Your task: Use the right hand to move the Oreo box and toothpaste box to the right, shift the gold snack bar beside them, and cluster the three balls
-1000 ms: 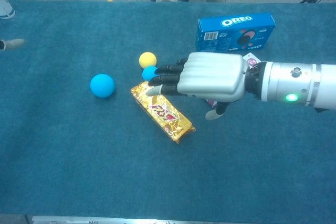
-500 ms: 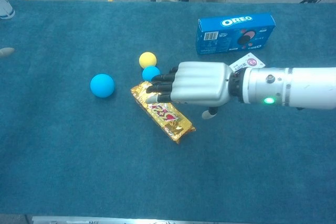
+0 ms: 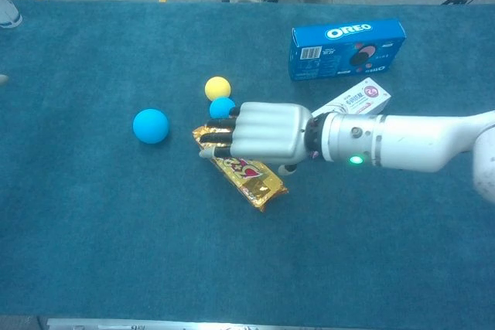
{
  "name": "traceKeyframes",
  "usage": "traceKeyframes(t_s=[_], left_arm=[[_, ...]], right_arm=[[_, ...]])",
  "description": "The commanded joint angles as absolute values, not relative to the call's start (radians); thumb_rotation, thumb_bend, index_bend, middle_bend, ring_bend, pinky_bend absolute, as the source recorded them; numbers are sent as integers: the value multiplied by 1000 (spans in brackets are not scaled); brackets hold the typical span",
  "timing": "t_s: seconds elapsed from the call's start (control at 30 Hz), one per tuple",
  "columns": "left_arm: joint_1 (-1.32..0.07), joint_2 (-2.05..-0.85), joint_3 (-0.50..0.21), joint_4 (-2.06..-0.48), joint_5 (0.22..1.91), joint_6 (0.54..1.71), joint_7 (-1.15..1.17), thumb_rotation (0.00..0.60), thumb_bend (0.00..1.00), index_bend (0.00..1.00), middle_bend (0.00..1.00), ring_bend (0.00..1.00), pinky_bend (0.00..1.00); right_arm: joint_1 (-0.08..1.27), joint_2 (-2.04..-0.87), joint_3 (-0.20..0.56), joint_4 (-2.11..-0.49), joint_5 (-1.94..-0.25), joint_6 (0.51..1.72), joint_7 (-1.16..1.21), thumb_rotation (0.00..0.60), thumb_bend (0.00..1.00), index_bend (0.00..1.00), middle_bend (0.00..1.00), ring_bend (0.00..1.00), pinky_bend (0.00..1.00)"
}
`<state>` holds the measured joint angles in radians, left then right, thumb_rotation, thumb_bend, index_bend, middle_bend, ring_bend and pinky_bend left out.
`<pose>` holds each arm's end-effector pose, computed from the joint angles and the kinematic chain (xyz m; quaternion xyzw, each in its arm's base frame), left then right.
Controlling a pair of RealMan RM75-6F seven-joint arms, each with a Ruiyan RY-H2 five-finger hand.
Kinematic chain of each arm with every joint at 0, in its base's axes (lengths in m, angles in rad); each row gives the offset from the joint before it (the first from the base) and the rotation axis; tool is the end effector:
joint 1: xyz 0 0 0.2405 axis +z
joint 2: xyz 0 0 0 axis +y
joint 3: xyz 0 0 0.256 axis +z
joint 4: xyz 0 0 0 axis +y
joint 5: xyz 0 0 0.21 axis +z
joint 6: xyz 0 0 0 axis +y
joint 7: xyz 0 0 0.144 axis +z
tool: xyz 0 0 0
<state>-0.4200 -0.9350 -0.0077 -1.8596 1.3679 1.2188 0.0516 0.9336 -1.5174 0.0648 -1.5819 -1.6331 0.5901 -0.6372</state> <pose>-0.2367 0.2529 0.1584 -0.6844 -0.3984 -0.3655 0.4892 -0.0759 -0.2726 -0.0695 0.9464 0.0372 0.2508 0.2003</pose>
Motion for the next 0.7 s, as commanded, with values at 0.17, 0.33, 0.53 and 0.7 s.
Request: traceKeyframes(t_s=[0.17, 0.33, 0.53, 0.7], left_arm=[[-402, -917, -10, -1856, 1383, 1216, 16, 600, 257, 3, 72, 39, 131], [-398, -909, -12, -1853, 1388, 1199, -9, 600, 257, 4, 72, 39, 130], [-394, -906, -13, -1849, 1399, 1183, -30, 600, 257, 4, 72, 39, 131], [-391, -898, -13, -1850, 1408, 1170, -51, 600, 257, 5, 72, 39, 131]], right_arm=[[943, -1591, 67, -1554, -1584, 601, -724, 600, 0, 0, 74, 26, 246], [946, -1623, 69, -1565, -1538, 603, -761, 600, 0, 0, 75, 26, 246], [949, -1627, 60, -1583, -1503, 613, -797, 600, 0, 18, 185, 72, 264], [947, -1629, 47, -1571, -1472, 621, -808, 600, 0, 203, 302, 181, 328]])
